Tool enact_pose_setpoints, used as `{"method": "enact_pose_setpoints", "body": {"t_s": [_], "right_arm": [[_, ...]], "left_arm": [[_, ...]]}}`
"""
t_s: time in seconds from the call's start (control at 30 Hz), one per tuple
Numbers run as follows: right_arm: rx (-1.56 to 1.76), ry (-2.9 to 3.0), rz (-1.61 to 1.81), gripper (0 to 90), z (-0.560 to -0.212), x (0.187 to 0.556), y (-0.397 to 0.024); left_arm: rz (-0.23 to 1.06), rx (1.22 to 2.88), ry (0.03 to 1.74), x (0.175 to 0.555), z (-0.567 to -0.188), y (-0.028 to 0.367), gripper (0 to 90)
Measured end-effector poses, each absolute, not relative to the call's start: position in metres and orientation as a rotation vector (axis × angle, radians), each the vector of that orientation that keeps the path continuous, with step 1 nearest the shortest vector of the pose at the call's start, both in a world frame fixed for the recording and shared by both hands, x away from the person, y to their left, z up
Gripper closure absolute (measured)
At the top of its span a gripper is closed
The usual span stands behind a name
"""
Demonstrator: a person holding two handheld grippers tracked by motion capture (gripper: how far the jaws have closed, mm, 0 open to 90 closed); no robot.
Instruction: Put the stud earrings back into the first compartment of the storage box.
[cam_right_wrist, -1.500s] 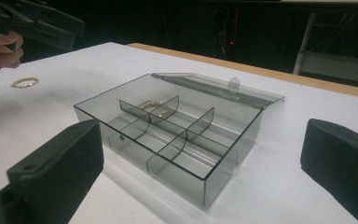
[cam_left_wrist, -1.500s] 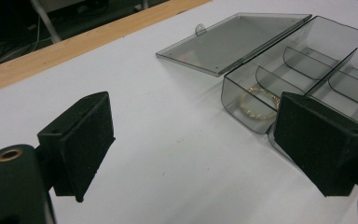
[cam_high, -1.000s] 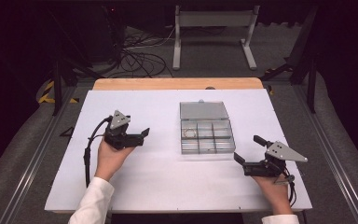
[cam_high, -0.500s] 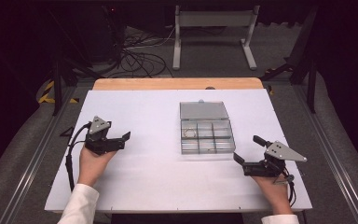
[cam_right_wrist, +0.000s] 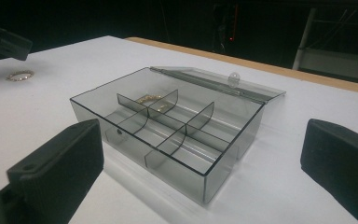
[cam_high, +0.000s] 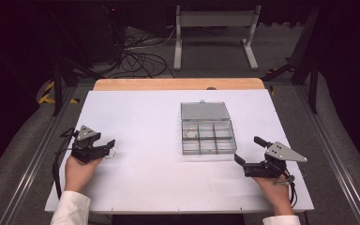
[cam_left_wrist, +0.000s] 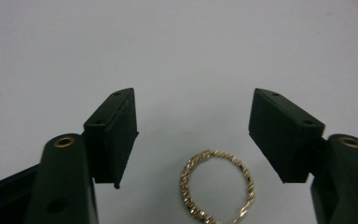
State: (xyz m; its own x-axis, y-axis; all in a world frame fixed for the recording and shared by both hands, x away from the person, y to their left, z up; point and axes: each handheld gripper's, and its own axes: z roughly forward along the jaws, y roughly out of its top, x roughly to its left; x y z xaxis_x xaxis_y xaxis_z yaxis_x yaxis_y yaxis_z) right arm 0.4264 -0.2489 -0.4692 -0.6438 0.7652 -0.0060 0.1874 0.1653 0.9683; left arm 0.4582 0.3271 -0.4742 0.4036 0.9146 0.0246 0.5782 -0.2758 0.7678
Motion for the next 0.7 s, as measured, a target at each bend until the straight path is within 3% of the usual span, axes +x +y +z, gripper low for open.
{"method": "enact_pose_setpoints", "body": {"t_s": [0.43, 0.7], "right_arm": [[0.900, 1.944, 1.505, 0.0, -0.469, 0.426, -0.250], [0.899, 1.941, 1.506, 0.0, -0.468, 0.426, -0.250]], "left_arm": [[0.560, 2.049, 1.342, 0.456, -0.486, 0.336, 61.3], [0.565, 2.066, 1.340, 0.454, -0.488, 0.331, 71.1]]}}
